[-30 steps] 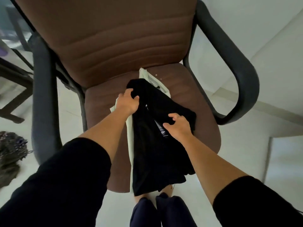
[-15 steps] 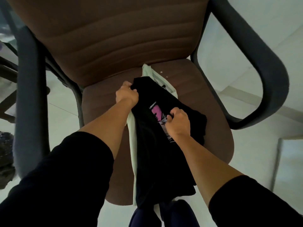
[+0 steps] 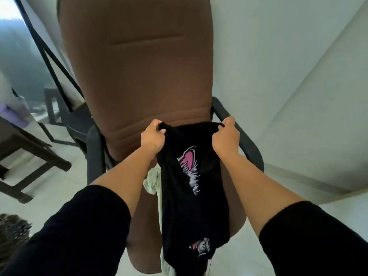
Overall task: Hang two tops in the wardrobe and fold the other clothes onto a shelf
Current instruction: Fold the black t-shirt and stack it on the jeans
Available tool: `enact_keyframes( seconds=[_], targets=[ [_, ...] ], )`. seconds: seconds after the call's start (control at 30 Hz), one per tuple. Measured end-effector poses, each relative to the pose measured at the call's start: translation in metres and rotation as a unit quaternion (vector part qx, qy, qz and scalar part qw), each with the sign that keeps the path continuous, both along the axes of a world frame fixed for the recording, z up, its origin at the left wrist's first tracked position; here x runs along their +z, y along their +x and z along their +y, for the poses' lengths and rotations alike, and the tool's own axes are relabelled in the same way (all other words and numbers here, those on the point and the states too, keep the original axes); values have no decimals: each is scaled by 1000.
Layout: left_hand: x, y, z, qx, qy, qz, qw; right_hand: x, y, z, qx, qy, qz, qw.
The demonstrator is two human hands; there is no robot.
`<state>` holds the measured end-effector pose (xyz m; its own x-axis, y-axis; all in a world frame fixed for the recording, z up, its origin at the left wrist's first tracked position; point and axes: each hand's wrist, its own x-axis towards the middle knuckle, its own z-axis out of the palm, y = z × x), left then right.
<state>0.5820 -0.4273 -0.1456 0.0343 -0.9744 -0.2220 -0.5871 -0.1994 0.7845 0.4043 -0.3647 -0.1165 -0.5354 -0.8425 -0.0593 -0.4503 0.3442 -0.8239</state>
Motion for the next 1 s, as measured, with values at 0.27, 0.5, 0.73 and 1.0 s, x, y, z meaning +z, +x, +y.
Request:
enact_keyframes(
  seconds=[0.27, 0.5, 0.73, 1.0],
  targets=[
    [170, 0, -1, -22, -166, 64, 984, 136, -14, 6, -20, -112, 42, 993],
    [285, -21, 16, -71, -285, 94, 951, 211, -12, 4, 146, -185, 93, 967],
    [345, -44, 45, 35, -382, 96, 918, 236, 12, 8, 254, -243, 90, 932],
    [368, -51, 62, 87, -289, 146, 942, 235, 22, 3, 270, -209, 129, 931]
  ],
)
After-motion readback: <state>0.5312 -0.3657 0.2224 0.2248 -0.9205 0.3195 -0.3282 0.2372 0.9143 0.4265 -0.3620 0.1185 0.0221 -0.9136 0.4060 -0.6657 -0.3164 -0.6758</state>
